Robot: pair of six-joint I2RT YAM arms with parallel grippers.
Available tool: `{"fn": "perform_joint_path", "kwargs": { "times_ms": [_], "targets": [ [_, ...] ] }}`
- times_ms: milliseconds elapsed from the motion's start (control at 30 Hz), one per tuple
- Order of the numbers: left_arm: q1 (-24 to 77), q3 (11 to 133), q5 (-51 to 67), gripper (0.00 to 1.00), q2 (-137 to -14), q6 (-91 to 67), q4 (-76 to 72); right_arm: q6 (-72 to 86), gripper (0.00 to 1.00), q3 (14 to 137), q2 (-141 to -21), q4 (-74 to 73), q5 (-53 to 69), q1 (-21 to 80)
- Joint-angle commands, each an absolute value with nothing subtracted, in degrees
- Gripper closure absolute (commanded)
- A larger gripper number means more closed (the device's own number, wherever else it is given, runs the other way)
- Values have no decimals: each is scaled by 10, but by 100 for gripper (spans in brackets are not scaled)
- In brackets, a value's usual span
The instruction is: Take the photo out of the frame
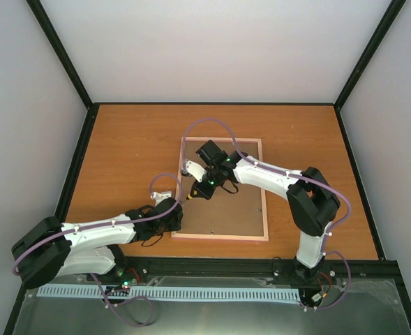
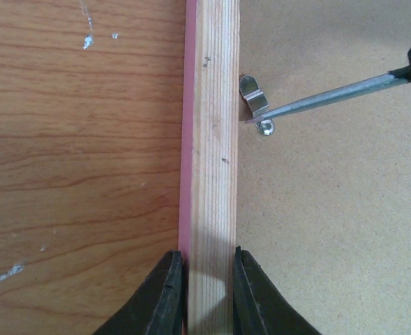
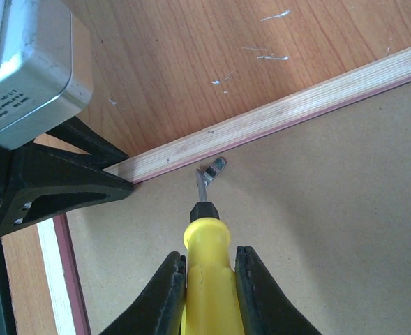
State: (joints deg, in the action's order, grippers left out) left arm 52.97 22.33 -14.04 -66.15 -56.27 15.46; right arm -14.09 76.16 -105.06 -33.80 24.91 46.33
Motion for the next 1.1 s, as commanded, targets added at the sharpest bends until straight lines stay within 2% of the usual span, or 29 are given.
{"fn": "perform_joint_path", "kwargs": {
  "times_ms": [0, 400, 567, 733, 1067],
  "targets": [
    [526, 225, -142, 99, -659, -582, 135, -147, 97, 773, -1038, -347, 180, 466],
    [525, 220, -143, 99, -654, -586, 139, -150, 97, 780, -1000, -366, 117, 466],
    [526, 220, -147, 99, -649, -586, 141, -157, 97, 799, -981, -377, 202, 465],
    [526, 221, -147, 99, -650, -584, 136, -163, 97, 809, -1015, -390, 292, 470],
    [526, 213, -142, 99, -640, -588, 134, -152, 97, 842, -1081, -398, 239, 487]
  ]
}}
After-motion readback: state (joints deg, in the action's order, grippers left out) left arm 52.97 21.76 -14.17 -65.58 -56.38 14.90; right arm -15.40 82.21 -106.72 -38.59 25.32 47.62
